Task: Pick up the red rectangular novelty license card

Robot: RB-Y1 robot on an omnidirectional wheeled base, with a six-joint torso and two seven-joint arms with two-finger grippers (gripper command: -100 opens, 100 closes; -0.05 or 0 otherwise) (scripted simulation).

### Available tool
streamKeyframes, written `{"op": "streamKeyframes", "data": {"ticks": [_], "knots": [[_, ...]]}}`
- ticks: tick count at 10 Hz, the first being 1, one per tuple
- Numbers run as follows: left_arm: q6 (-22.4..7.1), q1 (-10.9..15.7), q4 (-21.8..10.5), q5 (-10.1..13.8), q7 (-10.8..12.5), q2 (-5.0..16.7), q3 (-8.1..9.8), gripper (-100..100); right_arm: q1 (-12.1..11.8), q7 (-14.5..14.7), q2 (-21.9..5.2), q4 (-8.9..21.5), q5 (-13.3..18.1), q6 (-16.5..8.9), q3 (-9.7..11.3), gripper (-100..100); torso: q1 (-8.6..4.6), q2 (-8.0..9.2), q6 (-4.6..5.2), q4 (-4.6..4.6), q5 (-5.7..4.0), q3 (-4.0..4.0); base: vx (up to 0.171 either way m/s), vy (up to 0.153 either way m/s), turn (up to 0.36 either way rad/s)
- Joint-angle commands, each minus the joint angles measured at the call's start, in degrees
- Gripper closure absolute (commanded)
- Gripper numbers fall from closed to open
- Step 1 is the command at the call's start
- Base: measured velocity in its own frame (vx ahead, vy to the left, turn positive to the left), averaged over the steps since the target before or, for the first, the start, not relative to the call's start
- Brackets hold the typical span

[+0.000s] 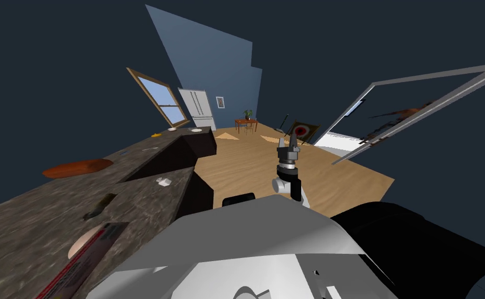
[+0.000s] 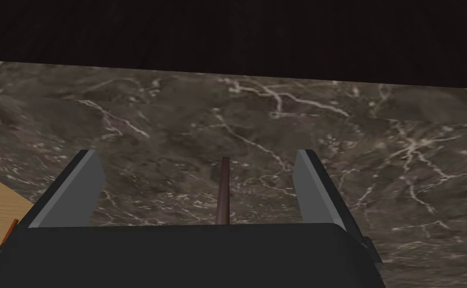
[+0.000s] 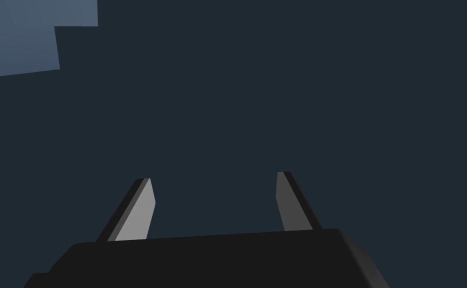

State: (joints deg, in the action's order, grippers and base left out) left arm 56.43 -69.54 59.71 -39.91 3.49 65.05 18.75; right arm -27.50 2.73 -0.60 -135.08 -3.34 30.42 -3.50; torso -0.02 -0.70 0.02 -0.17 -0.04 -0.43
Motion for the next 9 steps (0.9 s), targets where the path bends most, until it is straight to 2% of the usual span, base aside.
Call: {"op": "streamKeyframes", "data": {"ticks": [1,2,3,5,6,9], "knots": [[2.0,-0.8,-2.9,-1.7,0.6,2.0,0.21,-100,0.0,0.0,0.0,0.0,0.0,0.0,0.0,0,0.0,0.0,0.0,0.0,0.0,0.0,0.26,-0.033,0.053],[3.3,-1.5,-4.8,-2.6,0.8,3.2,0.54,-100,0.0,0.0,0.0,0.0,0.0,0.0,0.0,0,-0.03,-0.15,0.01,-0.02,0.01,-0.08,0.29,-0.046,0.061],[3.3,-1.5,-5.3,-2.6,0.8,3.2,0.54,-100,0.0,0.0,0.0,0.0,0.0,0.0,0.0,0,-0.07,-0.27,0.02,-0.06,0.0,-0.15,0.205,-0.024,0.02],[5.7,-2.8,-8.8,-4.3,1.2,5.5,1.1,-100,0.0,0.0,0.0,0.0,0.0,0.0,0.0,0,0.06,0.05,0.02,0.01,0.02,0.02,0.187,-0.003,0.03],[5.7,-2.8,-8.8,-4.3,1.2,5.5,1.1,-100,0.0,0.0,0.0,0.0,0.0,0.0,0.0,0,0.09,0.05,0.01,0.01,0.02,0.03,0.15,-0.014,0.021],[8.4,-4.3,-12.6,-6.3,1.6,8.5,1.75,-100,0.0,0.0,0.0,0.0,0.0,0.0,0.0,0,-0.05,0.14,0.02,0.03,0.0,0.08,0.176,-0.046,0.031]]}}
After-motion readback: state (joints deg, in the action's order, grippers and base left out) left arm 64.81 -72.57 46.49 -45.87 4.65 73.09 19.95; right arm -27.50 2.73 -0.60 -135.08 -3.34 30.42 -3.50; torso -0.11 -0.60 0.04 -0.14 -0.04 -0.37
